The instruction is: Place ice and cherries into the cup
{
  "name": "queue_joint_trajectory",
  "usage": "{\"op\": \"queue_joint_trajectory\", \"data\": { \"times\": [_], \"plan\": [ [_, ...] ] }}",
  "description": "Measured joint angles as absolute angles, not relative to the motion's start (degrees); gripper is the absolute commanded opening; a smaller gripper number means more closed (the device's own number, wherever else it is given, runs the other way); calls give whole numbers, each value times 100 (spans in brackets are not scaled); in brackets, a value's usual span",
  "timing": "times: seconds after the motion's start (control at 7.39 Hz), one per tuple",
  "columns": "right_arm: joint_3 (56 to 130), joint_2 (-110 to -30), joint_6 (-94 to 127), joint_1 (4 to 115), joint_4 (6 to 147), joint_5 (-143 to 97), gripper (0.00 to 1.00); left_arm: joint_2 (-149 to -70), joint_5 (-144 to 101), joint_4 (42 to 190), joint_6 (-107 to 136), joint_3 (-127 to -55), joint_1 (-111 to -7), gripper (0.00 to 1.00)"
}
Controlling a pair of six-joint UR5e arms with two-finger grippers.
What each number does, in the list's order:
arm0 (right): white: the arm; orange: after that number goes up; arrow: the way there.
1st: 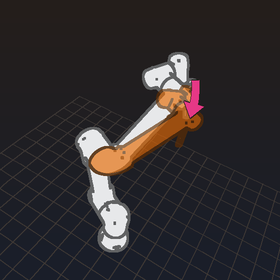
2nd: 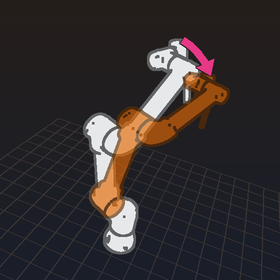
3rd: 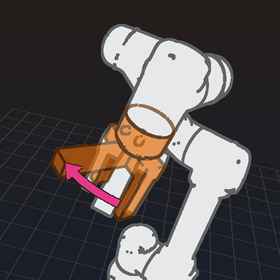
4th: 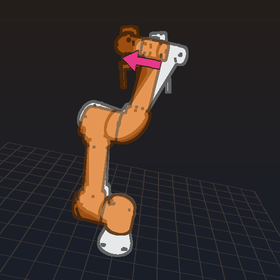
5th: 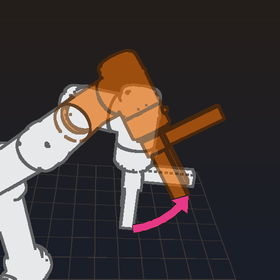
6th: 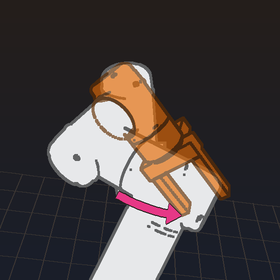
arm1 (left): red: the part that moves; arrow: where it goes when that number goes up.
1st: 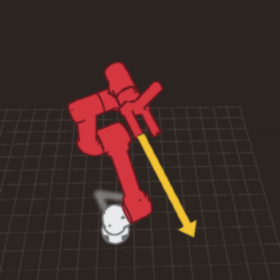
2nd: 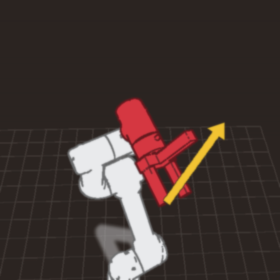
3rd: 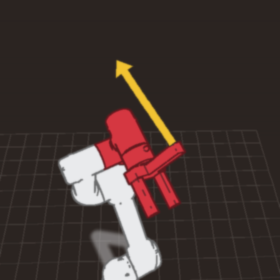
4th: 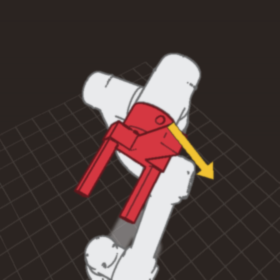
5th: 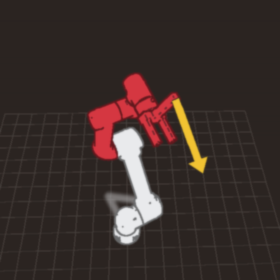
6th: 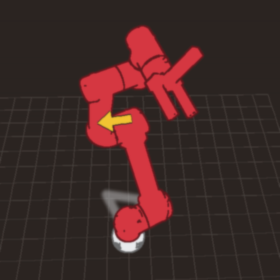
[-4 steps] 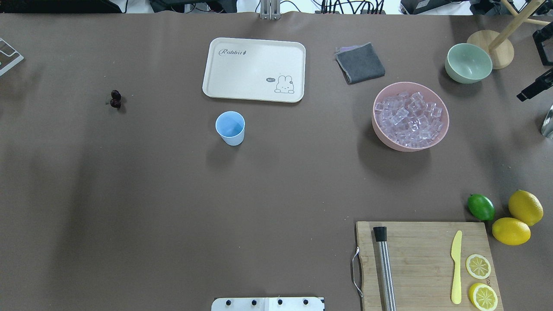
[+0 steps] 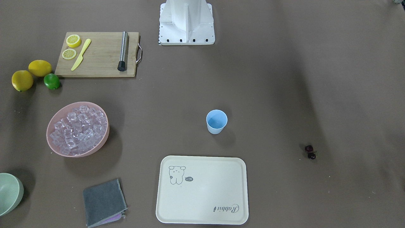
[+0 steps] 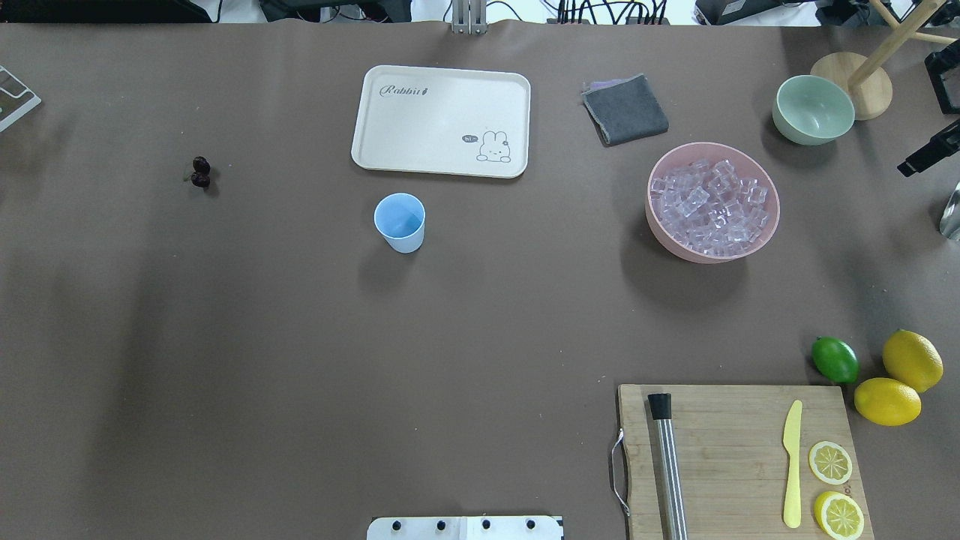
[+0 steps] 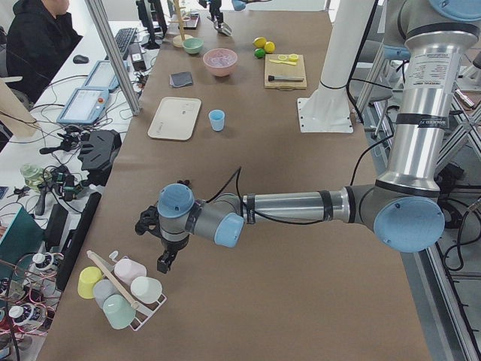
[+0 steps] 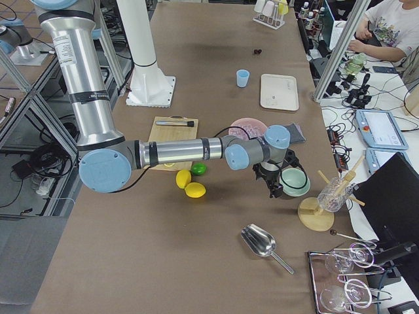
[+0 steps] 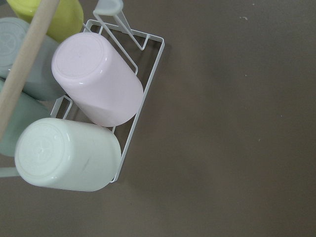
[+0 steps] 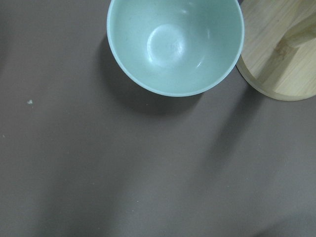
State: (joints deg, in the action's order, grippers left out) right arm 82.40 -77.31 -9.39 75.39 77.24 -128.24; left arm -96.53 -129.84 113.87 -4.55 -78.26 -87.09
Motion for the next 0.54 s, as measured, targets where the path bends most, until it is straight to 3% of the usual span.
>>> {"op": "queue_joint_trajectory", "data": {
  "times": [0.54],
  "plan": [
    [8403, -7181, -139, 7329, 7729, -12907, 99, -9647, -12988, 11392, -468, -7967, -8672, 98]
  ]
}}
